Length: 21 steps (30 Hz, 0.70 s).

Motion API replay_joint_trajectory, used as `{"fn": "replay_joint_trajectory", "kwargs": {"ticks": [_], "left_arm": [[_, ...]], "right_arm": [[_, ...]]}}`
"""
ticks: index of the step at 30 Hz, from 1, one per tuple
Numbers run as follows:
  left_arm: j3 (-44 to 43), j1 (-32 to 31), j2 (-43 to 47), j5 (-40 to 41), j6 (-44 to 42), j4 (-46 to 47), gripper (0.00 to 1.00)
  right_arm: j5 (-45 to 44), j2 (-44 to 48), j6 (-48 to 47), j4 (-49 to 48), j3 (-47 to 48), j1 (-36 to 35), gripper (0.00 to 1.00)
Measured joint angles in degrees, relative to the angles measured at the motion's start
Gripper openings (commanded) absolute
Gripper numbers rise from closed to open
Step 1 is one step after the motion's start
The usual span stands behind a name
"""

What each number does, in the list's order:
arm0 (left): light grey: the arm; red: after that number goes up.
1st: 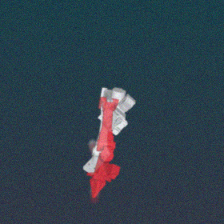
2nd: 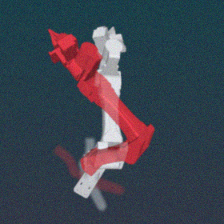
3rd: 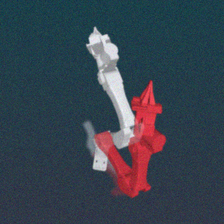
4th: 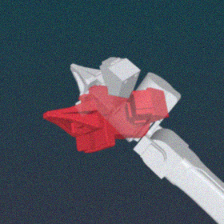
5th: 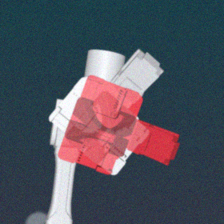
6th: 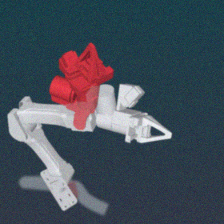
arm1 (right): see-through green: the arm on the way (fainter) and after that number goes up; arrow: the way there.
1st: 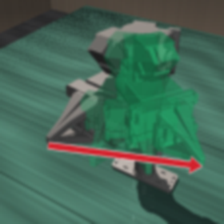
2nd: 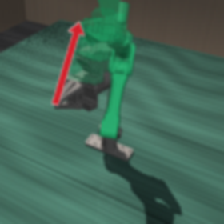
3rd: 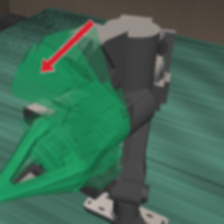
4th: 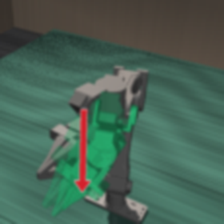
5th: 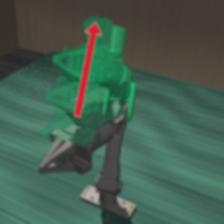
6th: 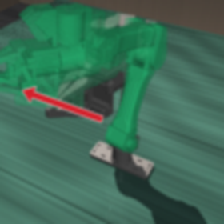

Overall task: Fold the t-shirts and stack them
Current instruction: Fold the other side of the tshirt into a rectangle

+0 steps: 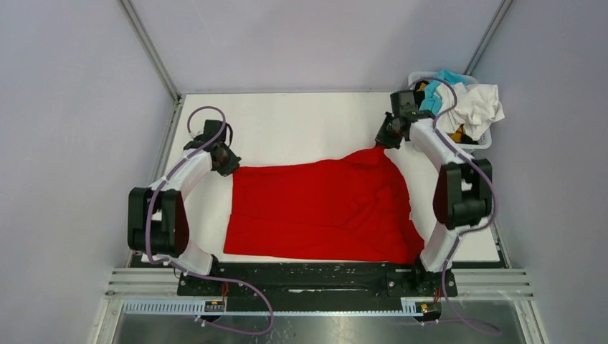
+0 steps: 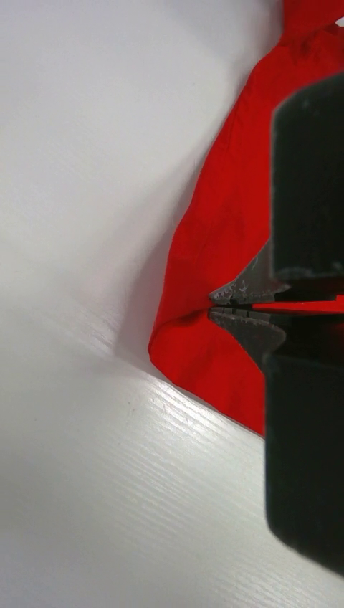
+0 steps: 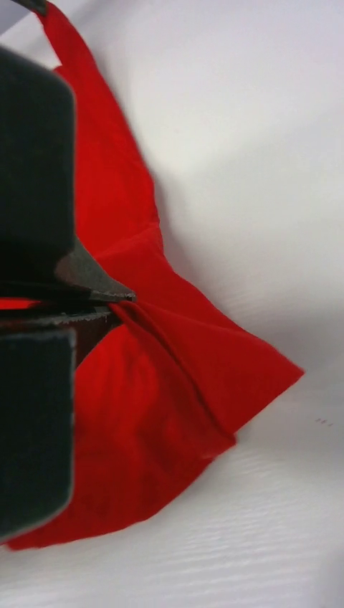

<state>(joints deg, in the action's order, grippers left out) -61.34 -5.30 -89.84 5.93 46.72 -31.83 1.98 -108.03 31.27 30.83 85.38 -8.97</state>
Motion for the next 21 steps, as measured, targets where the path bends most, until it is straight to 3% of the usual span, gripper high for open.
{"fn": "replay_joint_trajectory", "kwargs": {"ticks": [13, 21], "left_arm": [[8.8, 2.4, 11.8, -2.3, -0.8, 0.5, 0.0], [11.3, 2.4, 14.9, -3.3, -1.3, 0.1, 0.0]], "right_arm": [[0.5, 31.2, 0.1, 6.1, -23.2, -0.1, 0.03], [0.7, 45.4, 2.8, 12.2, -33.0, -3.4, 0.07]]}}
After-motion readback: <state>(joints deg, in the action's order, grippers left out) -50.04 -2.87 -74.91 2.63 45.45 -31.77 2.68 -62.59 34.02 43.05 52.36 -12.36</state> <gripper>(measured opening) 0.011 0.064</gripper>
